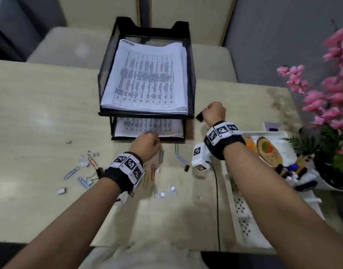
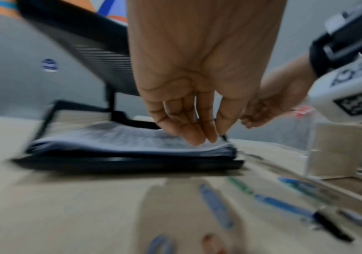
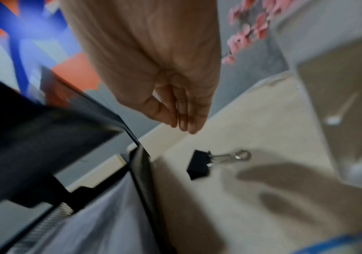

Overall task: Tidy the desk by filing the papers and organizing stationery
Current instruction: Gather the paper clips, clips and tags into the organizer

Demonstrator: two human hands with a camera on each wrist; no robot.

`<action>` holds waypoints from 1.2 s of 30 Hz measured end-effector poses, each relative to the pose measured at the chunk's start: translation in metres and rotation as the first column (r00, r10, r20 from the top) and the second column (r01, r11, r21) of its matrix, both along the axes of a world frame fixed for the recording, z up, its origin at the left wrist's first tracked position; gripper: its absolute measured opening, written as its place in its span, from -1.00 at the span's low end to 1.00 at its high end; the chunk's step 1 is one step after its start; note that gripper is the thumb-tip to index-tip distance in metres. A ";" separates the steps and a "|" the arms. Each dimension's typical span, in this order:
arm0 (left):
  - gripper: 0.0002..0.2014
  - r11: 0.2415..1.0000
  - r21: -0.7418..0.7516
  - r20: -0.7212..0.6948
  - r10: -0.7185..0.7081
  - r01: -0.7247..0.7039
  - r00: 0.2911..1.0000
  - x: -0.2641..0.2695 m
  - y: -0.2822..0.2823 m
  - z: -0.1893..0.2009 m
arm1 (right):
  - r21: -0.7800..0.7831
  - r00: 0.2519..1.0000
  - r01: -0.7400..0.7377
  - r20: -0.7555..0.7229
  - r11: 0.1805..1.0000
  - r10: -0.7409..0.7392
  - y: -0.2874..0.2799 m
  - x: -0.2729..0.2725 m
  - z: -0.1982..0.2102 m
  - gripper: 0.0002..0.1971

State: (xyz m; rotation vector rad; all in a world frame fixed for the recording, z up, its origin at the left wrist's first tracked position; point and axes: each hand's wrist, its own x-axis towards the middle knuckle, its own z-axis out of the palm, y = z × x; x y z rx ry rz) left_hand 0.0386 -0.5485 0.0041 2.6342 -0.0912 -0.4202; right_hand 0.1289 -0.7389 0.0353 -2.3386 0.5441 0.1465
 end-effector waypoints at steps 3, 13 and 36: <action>-0.76 0.980 0.054 -0.051 0.194 -0.192 0.980 -0.011 0.043 -0.013 | -0.108 0.998 -0.035 -0.060 0.994 0.028 0.006 0.014 -0.028 -0.67; -0.54 0.811 0.315 -0.104 0.545 -0.492 0.832 -0.034 0.074 -0.026 | -0.332 0.981 -0.187 -0.107 0.925 0.160 0.011 -0.007 -0.070 -0.63; -0.81 0.958 0.071 -0.170 0.285 -0.276 0.944 -0.048 0.022 -0.007 | 0.307 0.992 0.054 0.092 0.950 -0.086 -0.061 -0.193 -0.029 -0.58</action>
